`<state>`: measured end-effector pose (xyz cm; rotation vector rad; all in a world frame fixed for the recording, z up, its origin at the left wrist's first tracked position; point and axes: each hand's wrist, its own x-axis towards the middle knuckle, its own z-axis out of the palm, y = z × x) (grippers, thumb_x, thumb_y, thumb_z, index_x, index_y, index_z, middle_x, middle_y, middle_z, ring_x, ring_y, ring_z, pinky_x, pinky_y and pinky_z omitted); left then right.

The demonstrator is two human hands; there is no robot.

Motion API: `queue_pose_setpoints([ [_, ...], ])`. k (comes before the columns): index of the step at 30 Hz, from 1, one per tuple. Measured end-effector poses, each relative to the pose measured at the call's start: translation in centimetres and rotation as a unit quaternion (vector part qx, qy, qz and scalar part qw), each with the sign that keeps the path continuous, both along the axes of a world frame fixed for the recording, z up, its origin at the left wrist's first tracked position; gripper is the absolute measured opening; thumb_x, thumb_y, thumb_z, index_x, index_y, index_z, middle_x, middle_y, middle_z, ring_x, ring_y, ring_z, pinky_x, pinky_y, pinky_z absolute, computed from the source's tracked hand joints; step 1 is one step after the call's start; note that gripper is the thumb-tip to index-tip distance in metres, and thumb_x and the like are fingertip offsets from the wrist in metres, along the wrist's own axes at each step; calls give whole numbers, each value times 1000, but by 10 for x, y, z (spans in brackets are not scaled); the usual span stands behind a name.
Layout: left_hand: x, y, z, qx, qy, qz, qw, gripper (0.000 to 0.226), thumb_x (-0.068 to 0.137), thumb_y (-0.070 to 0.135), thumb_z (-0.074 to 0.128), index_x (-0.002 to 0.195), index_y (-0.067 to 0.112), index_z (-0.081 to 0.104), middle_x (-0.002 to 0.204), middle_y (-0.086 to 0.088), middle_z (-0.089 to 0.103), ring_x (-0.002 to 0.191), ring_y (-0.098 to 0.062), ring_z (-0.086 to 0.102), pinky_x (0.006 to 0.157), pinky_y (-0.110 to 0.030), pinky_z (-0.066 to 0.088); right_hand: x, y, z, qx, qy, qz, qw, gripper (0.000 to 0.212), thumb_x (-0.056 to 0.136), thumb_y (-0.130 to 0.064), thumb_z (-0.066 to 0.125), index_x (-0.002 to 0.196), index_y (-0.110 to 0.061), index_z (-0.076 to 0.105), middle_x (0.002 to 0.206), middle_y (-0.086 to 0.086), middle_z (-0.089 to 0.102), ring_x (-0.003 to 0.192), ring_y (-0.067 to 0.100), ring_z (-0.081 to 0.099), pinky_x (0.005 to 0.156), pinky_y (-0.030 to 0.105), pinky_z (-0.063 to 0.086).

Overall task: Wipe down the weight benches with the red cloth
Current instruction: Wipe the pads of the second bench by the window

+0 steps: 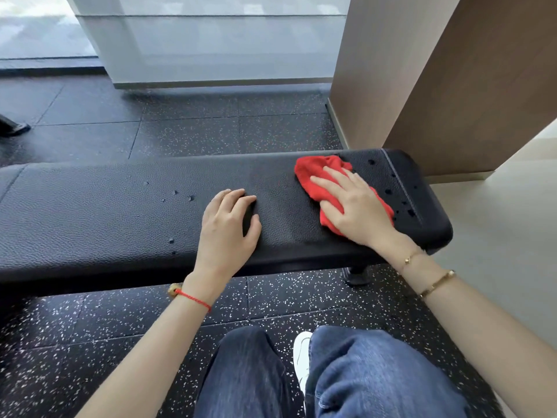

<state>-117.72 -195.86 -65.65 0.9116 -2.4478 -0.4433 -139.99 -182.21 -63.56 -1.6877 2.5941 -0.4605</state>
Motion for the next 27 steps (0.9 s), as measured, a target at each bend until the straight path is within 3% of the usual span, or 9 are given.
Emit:
queue_pose_setpoints([
  [4,-4,9,-3,-34,-22,19,999,38,94,29,58,129,15,61,138,-5,56,135,-28,43,115,-48,30,-21,-53,4,9,3,-107,994,49,96,-36,47,145,-31,43,159,0,30,147,28,24,122,40,12],
  [7,-3,7,-5,-58,-33,22,998,38,93,29,57,129,16,61,138,-5,56,133,-28,45,114,-48,31,2,-65,1,19,2,-51,999,51,94,-38,48,145,-33,43,159,-1,30,147,28,22,123,40,10],
  [12,-4,8,-10,-84,-34,27,996,39,93,31,53,129,17,61,138,-5,57,132,-28,47,113,-48,33,25,-3,-3,6,-11,52,999,53,89,-42,47,142,-37,46,157,-6,34,146,23,26,123,41,15],
  [16,-5,9,-13,-103,-36,34,993,40,95,32,49,129,17,61,138,-4,57,132,-26,47,114,-47,32,-23,17,-5,-7,10,-76,997,51,90,-39,47,141,-33,48,155,-1,38,143,27,32,122,42,15],
  [20,-6,8,-15,-118,-39,42,991,40,95,33,46,128,18,61,137,-3,58,131,-25,48,114,-46,32,-60,-24,3,17,0,-191,981,51,93,-35,48,144,-29,45,159,3,31,144,28,27,121,41,14],
  [23,-6,6,-16,-124,-41,44,990,40,95,34,46,128,19,61,137,-2,58,131,-24,48,114,-44,32,-37,-41,3,28,-1,-121,992,52,93,-38,48,145,-31,43,159,0,29,145,28,26,121,40,15],
  [27,-5,5,-17,-128,-31,39,991,40,94,35,47,129,21,60,137,0,58,131,-23,48,115,-43,31,0,4,2,10,5,-23,1000,52,91,-38,50,142,-34,47,156,-3,36,144,26,30,121,40,19],
])
